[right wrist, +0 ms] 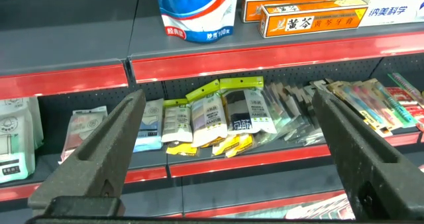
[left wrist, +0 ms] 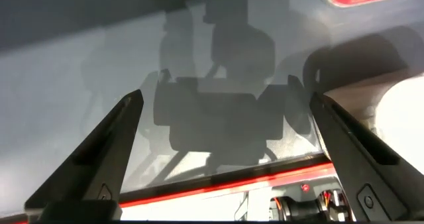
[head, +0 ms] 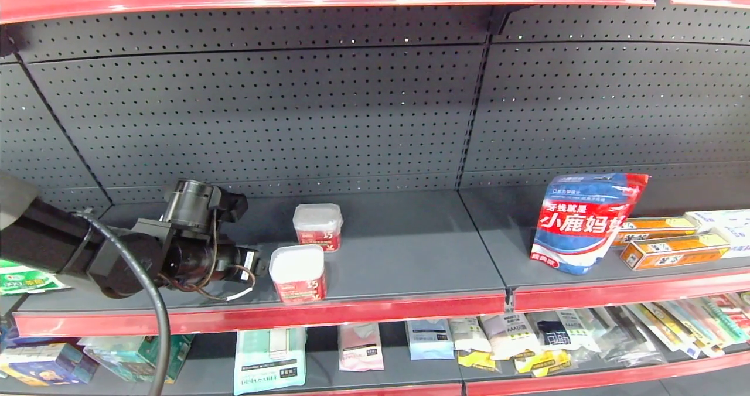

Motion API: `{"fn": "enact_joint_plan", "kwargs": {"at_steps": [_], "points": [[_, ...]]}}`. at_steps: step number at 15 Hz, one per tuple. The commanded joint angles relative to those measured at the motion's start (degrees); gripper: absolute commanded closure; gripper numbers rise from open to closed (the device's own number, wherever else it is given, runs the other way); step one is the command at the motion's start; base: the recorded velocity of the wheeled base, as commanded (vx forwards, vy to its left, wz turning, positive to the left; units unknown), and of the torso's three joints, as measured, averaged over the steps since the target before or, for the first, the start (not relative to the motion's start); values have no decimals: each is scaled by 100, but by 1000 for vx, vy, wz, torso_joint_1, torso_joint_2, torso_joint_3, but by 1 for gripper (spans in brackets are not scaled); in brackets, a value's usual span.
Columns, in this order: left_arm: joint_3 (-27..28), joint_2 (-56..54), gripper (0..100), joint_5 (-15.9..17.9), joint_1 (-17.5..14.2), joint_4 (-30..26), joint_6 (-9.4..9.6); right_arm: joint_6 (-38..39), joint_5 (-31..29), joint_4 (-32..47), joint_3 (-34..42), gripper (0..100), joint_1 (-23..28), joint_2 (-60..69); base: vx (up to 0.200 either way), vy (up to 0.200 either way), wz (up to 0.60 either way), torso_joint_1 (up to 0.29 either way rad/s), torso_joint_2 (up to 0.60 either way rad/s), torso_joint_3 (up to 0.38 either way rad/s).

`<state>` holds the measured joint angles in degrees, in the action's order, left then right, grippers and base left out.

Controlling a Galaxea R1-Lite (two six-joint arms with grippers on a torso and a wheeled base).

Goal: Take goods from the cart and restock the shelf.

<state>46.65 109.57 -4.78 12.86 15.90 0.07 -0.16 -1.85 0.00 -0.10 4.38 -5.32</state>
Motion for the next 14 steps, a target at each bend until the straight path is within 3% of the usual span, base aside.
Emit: {"fn": "enact_joint_plan", "kwargs": {"at_steps": [1, 14], "points": [[63, 29, 0, -14, 59, 1, 1, -2, 1, 0, 1, 0, 2, -5, 0, 0, 0, 0, 0, 0], [186, 109, 0, -23, 190, 45, 1, -2, 1, 0, 1, 0, 2, -5, 0, 0, 0, 0, 0, 0]]}}
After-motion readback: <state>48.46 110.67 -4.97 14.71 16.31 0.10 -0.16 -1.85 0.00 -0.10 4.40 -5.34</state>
